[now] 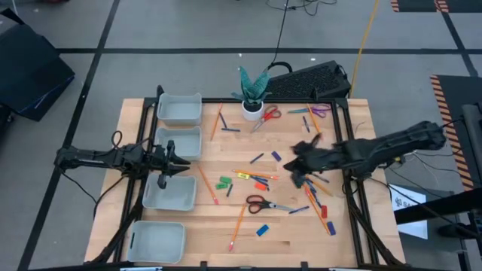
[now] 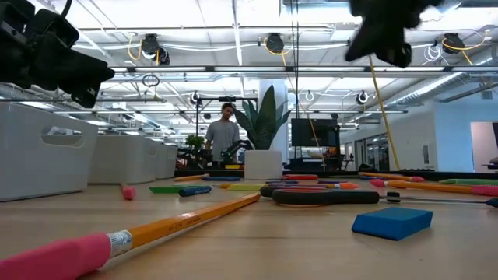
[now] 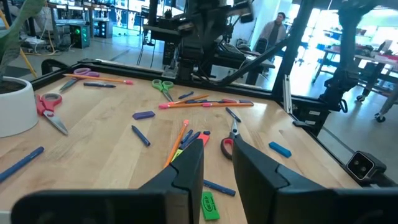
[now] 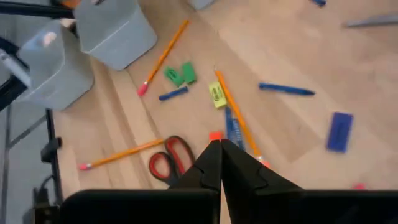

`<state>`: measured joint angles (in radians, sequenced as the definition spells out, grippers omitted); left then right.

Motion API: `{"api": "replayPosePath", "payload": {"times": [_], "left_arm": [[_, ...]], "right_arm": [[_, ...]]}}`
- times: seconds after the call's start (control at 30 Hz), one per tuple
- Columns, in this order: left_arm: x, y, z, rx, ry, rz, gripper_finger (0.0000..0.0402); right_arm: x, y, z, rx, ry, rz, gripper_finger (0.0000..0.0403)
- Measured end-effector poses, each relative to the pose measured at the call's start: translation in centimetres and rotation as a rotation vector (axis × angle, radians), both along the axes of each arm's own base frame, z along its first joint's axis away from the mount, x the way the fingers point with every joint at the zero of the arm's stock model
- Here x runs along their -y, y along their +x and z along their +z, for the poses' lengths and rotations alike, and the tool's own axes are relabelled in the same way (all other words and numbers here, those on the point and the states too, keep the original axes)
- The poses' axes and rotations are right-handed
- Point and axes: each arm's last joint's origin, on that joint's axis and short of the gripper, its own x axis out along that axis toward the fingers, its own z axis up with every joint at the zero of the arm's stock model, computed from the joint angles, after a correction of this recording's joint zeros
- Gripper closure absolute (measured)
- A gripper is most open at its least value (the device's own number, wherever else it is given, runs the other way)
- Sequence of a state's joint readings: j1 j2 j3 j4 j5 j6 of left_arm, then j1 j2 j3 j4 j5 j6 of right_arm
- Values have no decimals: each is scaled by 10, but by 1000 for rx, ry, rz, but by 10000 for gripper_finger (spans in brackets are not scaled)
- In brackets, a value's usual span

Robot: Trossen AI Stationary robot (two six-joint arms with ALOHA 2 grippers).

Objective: Sort crayons/erasers/pens/pencils in bins
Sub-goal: Put the orange pencil into the middle top gray bin

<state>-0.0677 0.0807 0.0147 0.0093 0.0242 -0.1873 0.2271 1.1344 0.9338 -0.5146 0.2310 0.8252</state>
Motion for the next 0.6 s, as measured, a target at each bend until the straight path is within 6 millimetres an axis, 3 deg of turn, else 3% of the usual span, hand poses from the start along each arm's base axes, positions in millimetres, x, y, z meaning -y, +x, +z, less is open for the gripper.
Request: {"api": "replayPosePath", "payload": {"times": [0.2,0.33,0.47,0.6], "left_arm": [[0,0,0,0,0,0,314],[0,0,0,0,0,0,314],[0,0,0,0,0,0,314],[0,0,0,0,0,0,314]], "right_arm": [[-23,56,8,-288,58,-21,403],[-30,77,-3,-438,112,-24,400],[-28,82,-25,-526,130,-117,373],[-15,71,-52,-712,96,-190,331]]}}
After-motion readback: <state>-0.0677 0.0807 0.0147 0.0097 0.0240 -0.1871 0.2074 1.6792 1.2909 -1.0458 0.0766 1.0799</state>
